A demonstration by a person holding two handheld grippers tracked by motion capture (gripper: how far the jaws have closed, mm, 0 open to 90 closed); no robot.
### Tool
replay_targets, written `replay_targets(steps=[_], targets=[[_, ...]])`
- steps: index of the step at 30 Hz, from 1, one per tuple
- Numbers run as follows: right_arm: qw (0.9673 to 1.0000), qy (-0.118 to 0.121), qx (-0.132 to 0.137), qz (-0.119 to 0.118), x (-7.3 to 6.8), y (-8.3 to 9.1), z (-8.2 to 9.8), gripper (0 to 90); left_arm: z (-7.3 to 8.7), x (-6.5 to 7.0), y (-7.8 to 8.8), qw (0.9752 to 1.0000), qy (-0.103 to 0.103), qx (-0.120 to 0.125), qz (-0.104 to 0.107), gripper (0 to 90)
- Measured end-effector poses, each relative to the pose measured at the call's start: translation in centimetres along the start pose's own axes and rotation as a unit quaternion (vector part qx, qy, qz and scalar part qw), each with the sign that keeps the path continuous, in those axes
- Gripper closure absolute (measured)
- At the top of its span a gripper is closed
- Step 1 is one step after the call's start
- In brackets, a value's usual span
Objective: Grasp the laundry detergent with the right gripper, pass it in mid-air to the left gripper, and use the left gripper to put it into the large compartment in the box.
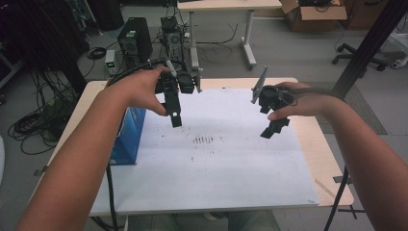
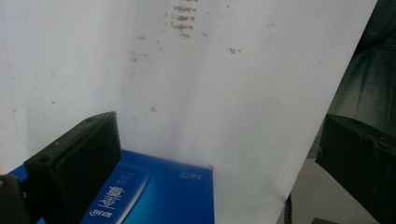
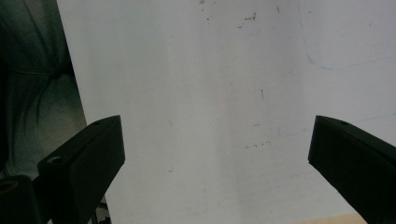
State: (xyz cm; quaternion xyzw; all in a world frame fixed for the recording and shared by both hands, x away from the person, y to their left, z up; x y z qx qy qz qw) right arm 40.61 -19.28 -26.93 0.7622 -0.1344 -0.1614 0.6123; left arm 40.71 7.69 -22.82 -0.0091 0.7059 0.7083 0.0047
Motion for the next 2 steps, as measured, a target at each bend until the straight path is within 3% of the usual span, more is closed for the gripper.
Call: replay_targets(steps=[2], targets=[[1.0,-0.001,-0.001,-0.001,-0.09,0.08,-0.01,3.8,-0.02,0.05,0.05,1.0,-0.002,-0.002,-0.001,0.3]])
Point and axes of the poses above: each handheld gripper's, and its own axes: y roughly backward along the jaws, z roughly out of its underside, x roughly to its right, the point moved 1 cm from there along -y, roughly forward along the jaws, and after that the axes turned 15 degrees about -y, right-handed, at the moved point
